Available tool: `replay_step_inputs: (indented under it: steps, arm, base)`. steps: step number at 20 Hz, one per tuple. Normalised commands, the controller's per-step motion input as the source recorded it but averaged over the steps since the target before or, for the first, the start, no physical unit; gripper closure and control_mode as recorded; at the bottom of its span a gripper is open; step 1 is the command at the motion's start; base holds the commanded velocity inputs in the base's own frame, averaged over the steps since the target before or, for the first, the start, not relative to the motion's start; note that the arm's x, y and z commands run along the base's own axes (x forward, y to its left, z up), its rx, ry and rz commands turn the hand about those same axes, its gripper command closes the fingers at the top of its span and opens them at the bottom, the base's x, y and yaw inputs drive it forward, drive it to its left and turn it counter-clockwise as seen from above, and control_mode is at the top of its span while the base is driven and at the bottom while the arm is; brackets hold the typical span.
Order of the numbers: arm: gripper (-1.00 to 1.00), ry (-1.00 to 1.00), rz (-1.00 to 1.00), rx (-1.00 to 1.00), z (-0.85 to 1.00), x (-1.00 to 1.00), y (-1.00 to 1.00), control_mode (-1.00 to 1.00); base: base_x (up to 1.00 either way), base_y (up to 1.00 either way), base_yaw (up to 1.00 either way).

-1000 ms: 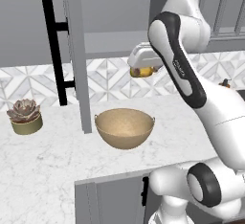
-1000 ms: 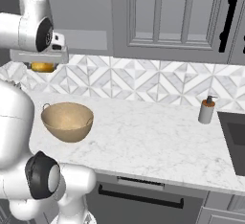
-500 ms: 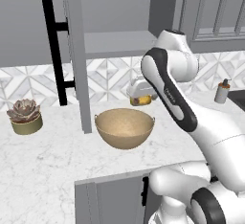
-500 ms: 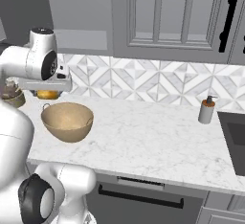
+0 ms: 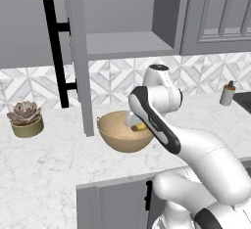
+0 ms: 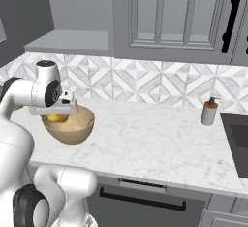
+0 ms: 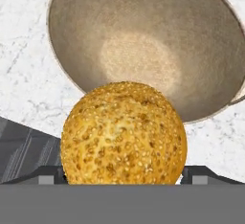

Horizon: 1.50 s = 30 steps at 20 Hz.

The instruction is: Open the cabinet, pick up the bread from the cabinet and place it in the basket. Then move the basket to the dining counter.

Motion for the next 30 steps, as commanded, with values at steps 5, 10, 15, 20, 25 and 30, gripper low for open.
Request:
replay_step_inputs:
  steps: [5, 10, 15, 20, 25, 30]
  arm:
    - [1.00, 0.24, -0.04, -0.08, -0.21, 0.65, 0.09, -1.00]
    - [1.00, 0.27, -0.05, -0.09, -0.20, 0.67, 0.20, -1.00]
    - [1.00, 0.17, -0.13, -0.04, -0.28, 0.54, 0.27, -1.00]
    - [1.00, 0.03, -0.15, 0.00, -0.47, 0.15, 0.05, -1.00]
    - [1.00, 0.00, -0.18, 0.00, -0.56, 0.00, 0.00, -1.00]
    - [1.00, -0.05, -0.15, 0.00, -0.35, 0.00, 0.00, -1.00]
  base:
    - [0.00, 0.00, 0.00]
    - [0.00, 0.00, 0.00]
    - [0.00, 0.00, 0.00]
    - [0.00, 0.00, 0.00]
    - [0.00, 0.00, 0.00]
    - [0.00, 0.00, 0.00]
